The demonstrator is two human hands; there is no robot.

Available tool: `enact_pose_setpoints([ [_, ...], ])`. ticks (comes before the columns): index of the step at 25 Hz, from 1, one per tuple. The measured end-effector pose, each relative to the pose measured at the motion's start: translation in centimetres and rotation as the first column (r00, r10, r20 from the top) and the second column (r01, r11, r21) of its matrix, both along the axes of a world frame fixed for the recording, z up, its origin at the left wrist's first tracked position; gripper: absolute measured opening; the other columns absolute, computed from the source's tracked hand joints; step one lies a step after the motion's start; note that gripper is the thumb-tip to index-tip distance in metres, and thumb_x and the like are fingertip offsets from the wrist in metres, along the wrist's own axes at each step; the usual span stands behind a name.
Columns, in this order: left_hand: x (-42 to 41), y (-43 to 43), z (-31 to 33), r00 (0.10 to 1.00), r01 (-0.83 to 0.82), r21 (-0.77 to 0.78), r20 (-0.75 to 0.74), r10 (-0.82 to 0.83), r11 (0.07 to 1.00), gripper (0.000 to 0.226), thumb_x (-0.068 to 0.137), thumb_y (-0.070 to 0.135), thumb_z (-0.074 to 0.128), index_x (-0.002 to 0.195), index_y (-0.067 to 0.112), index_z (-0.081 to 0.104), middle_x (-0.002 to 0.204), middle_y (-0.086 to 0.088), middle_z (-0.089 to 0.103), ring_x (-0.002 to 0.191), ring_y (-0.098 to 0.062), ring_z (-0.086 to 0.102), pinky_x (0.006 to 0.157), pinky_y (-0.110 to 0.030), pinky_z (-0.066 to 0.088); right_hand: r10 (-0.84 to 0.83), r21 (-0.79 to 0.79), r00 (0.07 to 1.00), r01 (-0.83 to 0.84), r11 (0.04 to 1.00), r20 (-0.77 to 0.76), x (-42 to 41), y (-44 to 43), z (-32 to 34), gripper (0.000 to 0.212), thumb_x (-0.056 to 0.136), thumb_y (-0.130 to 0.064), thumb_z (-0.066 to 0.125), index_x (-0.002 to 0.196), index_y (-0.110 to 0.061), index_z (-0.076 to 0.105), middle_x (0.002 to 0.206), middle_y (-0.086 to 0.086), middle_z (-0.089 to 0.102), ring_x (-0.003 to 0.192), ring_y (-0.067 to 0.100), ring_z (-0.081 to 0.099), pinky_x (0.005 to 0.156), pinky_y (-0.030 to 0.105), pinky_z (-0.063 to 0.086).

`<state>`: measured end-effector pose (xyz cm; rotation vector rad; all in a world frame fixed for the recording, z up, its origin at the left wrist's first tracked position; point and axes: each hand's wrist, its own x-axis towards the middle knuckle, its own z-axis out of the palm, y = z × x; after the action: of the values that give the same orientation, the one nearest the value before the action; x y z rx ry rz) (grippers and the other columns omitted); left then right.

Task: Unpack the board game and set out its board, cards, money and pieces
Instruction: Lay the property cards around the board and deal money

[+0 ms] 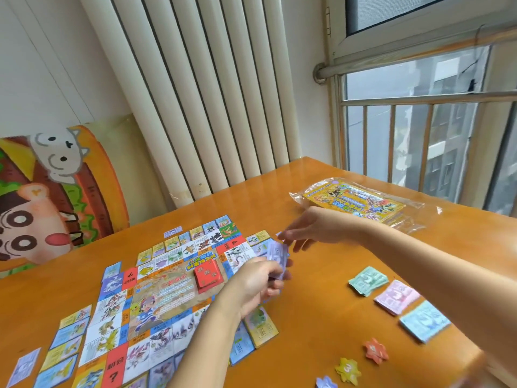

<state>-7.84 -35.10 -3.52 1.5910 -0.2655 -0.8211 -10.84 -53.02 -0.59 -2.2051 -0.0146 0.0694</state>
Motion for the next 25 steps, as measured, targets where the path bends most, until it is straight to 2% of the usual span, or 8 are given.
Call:
enact_pose_setpoints([
  [3, -1.5, -3.5, 0.0, 0.994, 0.107, 0.008, 0.021, -0.107, 0.994, 0.024, 0.091, -0.006, 0.035, 0.087, 0.004, 0.057, 0.064, -0.007, 0.056, 0.041, -0.007, 0.036, 0.038, -0.015, 0.025, -0.015, -0.274, 0.992, 0.049, 0.961, 0.128, -3.6, -1.4, 0.6, 0.015, 0.088, -0.01, 0.064, 0.086, -0.023, 0.072, 0.07, 0.001, 0.067, 0.059, 0.005, 0.057, 0.059, 0.015, 0.046],
  [5, -2.2, -5.6, 0.1, 0.989, 0.142, 0.027, 0.048, -0.143, 0.989, 0.022, 0.092, -0.004, 0.037, 0.088, 0.005, 0.056, 0.067, -0.008, 0.062, 0.042, -0.008, 0.046, 0.039, -0.015, 0.033, -0.138, -0.187, 0.978, 0.167, 0.968, 0.159, -5.2, -3.3, 0.1, 0.014, 0.083, -0.005, 0.067, 0.084, -0.016, 0.074, 0.071, 0.007, 0.07, 0.06, 0.008, 0.06, 0.063, 0.022, 0.051],
  [8, -2.8, -7.9, -0.7, 0.978, 0.131, 0.122, 0.143, -0.148, 0.984, 0.016, 0.096, 0.003, 0.043, 0.089, 0.011, 0.056, 0.077, -0.006, 0.065, 0.051, -0.008, 0.06, 0.045, -0.017, 0.044, -0.316, -0.043, 0.944, 0.321, 0.946, 0.096, -7.1, -5.6, -1.3, 0.017, 0.077, -0.001, 0.069, 0.087, -0.012, 0.076, 0.073, 0.013, 0.072, 0.064, 0.015, 0.063, 0.069, 0.032, 0.055],
  [11, -2.6, -9.5, -2.4, 0.966, 0.059, 0.19, 0.237, -0.104, 0.98, 0.016, 0.095, 0.009, 0.053, 0.08, 0.015, 0.057, 0.075, -0.004, 0.06, 0.054, -0.009, 0.054, 0.041, -0.015, 0.041, -0.368, -0.032, 0.928, 0.37, 0.929, 0.054, -7.9, -6.6, -2.7, 0.016, 0.076, 0.001, 0.07, 0.085, -0.011, 0.076, 0.072, 0.017, 0.07, 0.06, 0.015, 0.059, 0.065, 0.031, 0.053],
  [15, -1.6, -11.2, -3.6, 0.913, -0.007, 0.318, 0.389, -0.123, 0.948, 0.01, 0.093, 0.01, 0.056, 0.084, 0.012, 0.058, 0.065, -0.003, 0.057, 0.049, -0.008, 0.048, 0.05, -0.019, 0.039, -0.427, -0.201, 0.903, 0.428, 0.881, 0.047, -8.4, -7.5, -3.4, 0.013, 0.08, -0.01, 0.072, 0.092, -0.01, 0.074, 0.075, 0.011, 0.072, 0.057, 0.011, 0.06, 0.063, 0.024, 0.052],
  [18, -1.0, -11.9, -3.7, 0.902, -0.006, 0.382, 0.402, -0.16, 0.924, 0.005, 0.092, 0.01, 0.058, 0.092, 0.013, 0.054, 0.069, -0.002, 0.057, 0.058, -0.011, 0.05, 0.055, -0.021, 0.042, -0.39, -0.378, 0.919, 0.383, 0.843, 0.063, -9.4, -7.0, -3.2, 0.013, 0.082, -0.012, 0.07, 0.095, -0.011, 0.074, 0.078, 0.0, 0.07, 0.069, 0.011, 0.062, 0.06, 0.019, 0.047],
  [23, -1.1, -12.9, -4.0, 0.873, -0.015, 0.5, 0.429, -0.233, 0.866, 0.009, 0.087, 0.012, 0.063, 0.093, 0.016, 0.058, 0.084, -0.005, 0.063, 0.069, -0.017, 0.054, 0.055, -0.024, 0.038, -0.361, -0.486, 0.928, 0.36, 0.796, 0.095, -10.1, -5.9, -3.5, 0.013, 0.082, -0.013, 0.071, 0.094, -0.013, 0.076, 0.091, 0.0, 0.074, 0.084, 0.014, 0.068, 0.075, 0.028, 0.056],
  [25, -1.2, -13.2, -3.9, 0.842, -0.054, 0.541, 0.476, -0.253, 0.839, 0.009, 0.085, 0.012, 0.063, 0.093, 0.017, 0.062, 0.099, -0.008, 0.066, 0.089, -0.024, 0.062, 0.063, -0.024, 0.041, -0.38, -0.519, 0.919, 0.376, 0.768, 0.104, -10.0, -5.3, -4.0, 0.015, 0.083, -0.019, 0.07, 0.094, -0.011, 0.075, 0.09, 0.002, 0.073, 0.083, 0.017, 0.068, 0.073, 0.03, 0.056],
])
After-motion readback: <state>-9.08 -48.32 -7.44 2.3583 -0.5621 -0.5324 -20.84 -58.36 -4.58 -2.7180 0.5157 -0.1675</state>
